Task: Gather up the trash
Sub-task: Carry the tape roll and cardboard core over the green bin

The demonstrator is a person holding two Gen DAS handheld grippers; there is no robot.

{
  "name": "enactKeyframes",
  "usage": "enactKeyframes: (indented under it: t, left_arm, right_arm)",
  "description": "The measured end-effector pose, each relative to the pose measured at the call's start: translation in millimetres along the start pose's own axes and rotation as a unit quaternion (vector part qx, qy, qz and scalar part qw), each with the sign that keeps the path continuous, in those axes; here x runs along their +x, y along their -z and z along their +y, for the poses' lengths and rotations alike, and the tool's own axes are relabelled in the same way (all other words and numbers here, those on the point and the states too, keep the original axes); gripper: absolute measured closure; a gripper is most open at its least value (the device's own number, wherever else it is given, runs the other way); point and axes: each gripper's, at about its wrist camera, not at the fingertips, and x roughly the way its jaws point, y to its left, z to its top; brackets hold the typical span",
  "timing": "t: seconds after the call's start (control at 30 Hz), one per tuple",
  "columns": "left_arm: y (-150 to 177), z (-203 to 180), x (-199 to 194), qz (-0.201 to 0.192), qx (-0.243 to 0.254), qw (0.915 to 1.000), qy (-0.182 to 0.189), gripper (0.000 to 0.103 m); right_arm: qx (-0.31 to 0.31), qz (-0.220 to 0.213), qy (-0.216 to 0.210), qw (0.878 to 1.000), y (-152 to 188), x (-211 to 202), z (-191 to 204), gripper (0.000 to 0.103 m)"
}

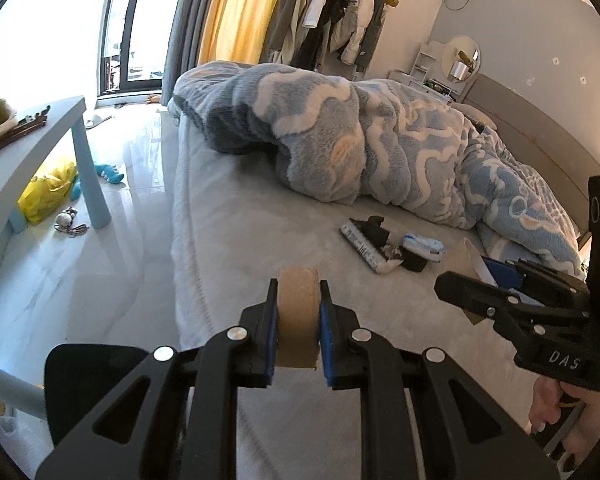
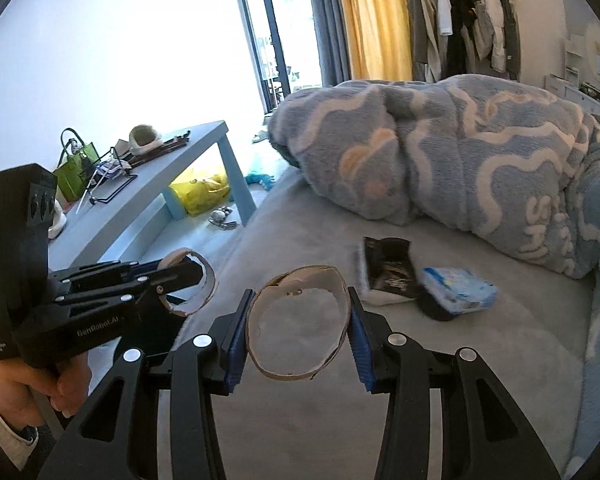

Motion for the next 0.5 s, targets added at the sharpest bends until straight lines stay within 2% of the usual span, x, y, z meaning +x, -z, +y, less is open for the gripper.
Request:
enactKeyframes:
  t: [0.5]
  left_arm:
    - [20, 56, -28, 0.011, -0.017, 0.9991, -0.037, 0.084]
  right_arm:
    - [-0.018, 0.001, -0.032, 0.999, -7, 19, 63, 0.058]
